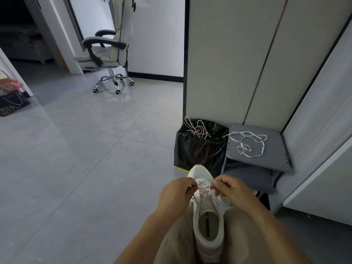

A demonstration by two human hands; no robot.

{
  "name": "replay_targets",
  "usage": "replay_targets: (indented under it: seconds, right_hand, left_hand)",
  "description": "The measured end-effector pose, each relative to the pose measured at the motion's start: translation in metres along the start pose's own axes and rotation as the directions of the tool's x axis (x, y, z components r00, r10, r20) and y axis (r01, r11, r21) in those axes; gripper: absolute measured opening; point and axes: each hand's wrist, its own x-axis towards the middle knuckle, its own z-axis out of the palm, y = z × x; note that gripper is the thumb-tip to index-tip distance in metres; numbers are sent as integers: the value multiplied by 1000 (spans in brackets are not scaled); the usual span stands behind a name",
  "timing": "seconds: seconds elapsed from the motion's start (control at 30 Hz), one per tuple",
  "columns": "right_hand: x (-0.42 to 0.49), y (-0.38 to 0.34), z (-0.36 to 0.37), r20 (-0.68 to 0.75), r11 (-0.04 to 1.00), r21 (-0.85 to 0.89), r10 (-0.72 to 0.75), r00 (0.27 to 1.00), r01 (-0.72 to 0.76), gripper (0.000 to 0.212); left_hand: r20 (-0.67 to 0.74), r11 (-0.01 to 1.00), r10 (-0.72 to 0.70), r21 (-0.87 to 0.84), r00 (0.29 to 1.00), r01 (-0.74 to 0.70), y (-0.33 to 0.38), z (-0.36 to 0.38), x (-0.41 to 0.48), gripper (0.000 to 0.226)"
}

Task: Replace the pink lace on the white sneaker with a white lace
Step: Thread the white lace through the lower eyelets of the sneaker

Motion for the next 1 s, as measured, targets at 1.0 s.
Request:
replay_targets:
  seconds: [1.0]
  right_hand:
    - [-8,1,7,-96,962,-206,161,982,-178,27]
  left_hand:
    - [-21,952,-143,-275,989,132,-1,22,-4,14]
